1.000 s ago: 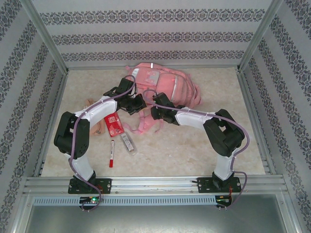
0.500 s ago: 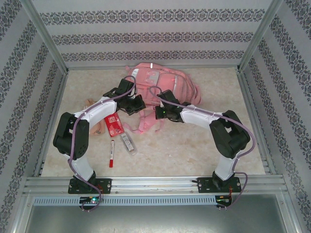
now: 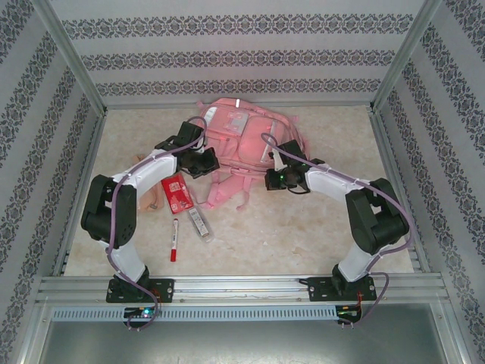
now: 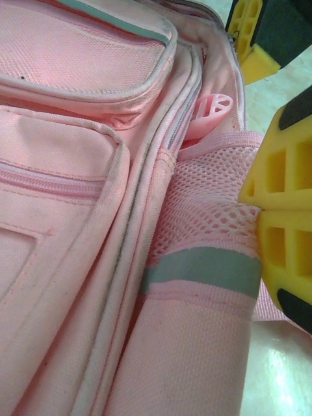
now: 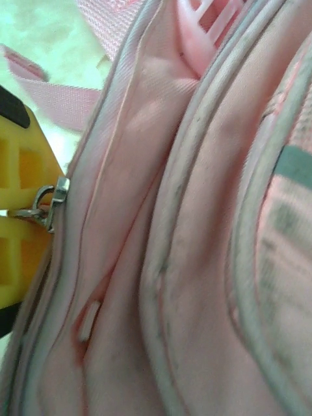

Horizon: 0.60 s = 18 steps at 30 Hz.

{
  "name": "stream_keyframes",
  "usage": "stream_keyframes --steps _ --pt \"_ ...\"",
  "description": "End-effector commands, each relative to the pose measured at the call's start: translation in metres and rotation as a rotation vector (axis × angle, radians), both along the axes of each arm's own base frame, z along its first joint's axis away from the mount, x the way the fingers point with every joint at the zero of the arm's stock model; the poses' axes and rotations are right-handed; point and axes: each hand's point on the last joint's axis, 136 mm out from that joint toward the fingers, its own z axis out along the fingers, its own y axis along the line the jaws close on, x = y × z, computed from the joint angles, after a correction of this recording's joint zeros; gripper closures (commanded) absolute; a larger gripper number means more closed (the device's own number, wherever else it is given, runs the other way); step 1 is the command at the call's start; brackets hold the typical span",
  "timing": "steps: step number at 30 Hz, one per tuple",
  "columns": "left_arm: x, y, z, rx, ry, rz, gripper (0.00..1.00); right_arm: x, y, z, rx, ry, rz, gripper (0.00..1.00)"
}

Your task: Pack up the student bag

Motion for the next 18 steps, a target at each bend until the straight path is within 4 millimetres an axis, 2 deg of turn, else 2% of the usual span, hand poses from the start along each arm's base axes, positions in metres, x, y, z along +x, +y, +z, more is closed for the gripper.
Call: stream_keyframes --steps 1,6,10,13,15,18 --pt "0.024 0.025 0.010 0.063 -0.078 -0.009 1.00 -0.017 -0.016 -0.002 -0.001 0.065 -0.006 1.00" --pt "0.059 0.035 0.006 0.178 -0.069 -0.073 1.00 -0.034 -0.004 0.006 0.043 0.090 0.055 1.00" --pt "0.094 0.038 0.003 0.199 -0.119 -0.051 1.00 -0.055 0.038 0.024 0.160 0.086 0.229 1.00" --pt "0.125 0.012 -0.001 0.119 -0.167 -0.136 1.00 -0.062 0.069 0.036 0.211 0.068 0.305 1.00" --pt "0.137 0.013 -0.009 0.153 -0.113 -0.137 0.77 -0.057 0.082 0.038 0.235 0.059 0.295 1.00" --pt "0.133 0.008 -0.013 0.128 -0.065 -0.152 0.68 -0.047 0.092 0.036 0.252 0.073 0.253 1.00"
